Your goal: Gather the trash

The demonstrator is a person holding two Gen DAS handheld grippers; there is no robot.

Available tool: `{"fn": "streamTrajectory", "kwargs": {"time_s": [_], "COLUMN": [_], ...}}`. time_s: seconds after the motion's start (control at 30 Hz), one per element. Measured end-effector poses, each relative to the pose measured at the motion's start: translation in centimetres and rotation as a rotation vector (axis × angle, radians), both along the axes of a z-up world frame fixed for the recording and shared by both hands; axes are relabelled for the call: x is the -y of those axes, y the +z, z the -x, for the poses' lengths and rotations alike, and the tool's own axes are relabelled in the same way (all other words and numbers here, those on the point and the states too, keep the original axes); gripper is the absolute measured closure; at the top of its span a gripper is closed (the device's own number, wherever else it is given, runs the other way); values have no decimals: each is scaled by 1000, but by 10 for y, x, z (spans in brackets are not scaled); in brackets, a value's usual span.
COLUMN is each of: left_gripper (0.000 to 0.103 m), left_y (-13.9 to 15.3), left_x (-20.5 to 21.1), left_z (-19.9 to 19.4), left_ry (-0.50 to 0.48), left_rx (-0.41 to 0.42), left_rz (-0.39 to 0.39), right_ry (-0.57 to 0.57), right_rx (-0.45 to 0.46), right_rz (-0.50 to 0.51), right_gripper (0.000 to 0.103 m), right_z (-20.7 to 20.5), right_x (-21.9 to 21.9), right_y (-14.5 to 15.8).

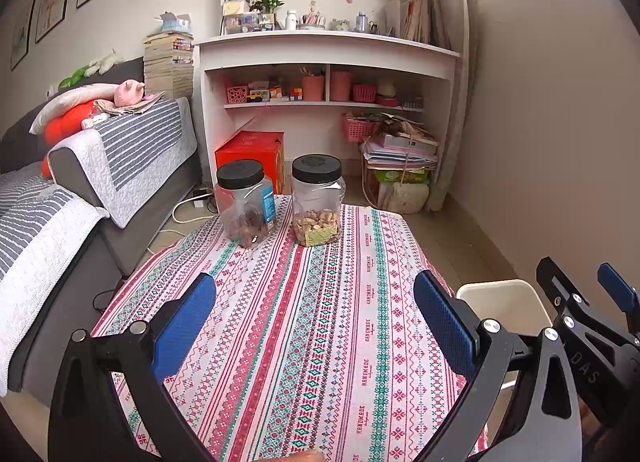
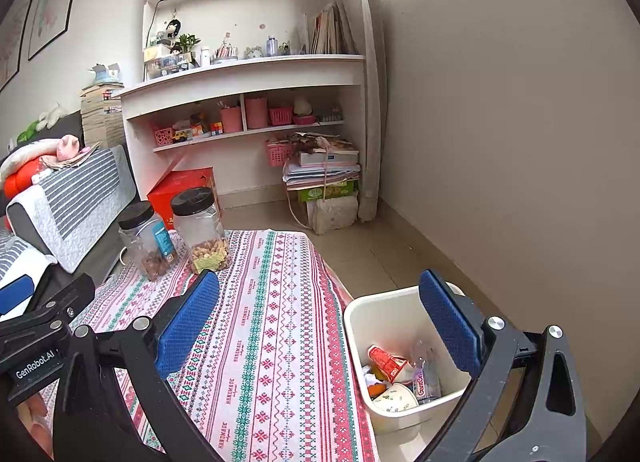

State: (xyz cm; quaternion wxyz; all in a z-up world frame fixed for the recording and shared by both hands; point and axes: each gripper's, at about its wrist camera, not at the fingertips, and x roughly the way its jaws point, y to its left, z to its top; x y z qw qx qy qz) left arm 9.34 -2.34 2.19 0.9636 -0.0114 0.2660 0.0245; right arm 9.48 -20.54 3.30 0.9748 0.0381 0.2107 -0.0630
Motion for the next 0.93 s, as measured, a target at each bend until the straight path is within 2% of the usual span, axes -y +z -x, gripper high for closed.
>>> {"fn": "streamTrajectory", "kwargs": {"time_s": [0.27,0.5,0.67,0.83,0.93], "left_gripper": [8,16,16,7,7], "left_y": [0,-3,-3,-4,-4], "left_x": [0,1,0,0,1], "left_z": [0,-2,-1,-1,-1], "left_ry": [-22,-42,-31,-25,-13], "left_rx": [12,9,14,-7,-2], "left_rz": [7,-8,-9,-12,-23], "right_ry": [0,1,0,1,-1], "right_rx": [2,2,0,-1,-1], "right_rz": [-2,-2,-3,-2,-3], "right_gripper": [7,7,7,7,7], "right_z": [-1,0,0,0,0], "right_x": [-1,0,-1,0,0], "right_y": [0,0,0,0,-1]}}
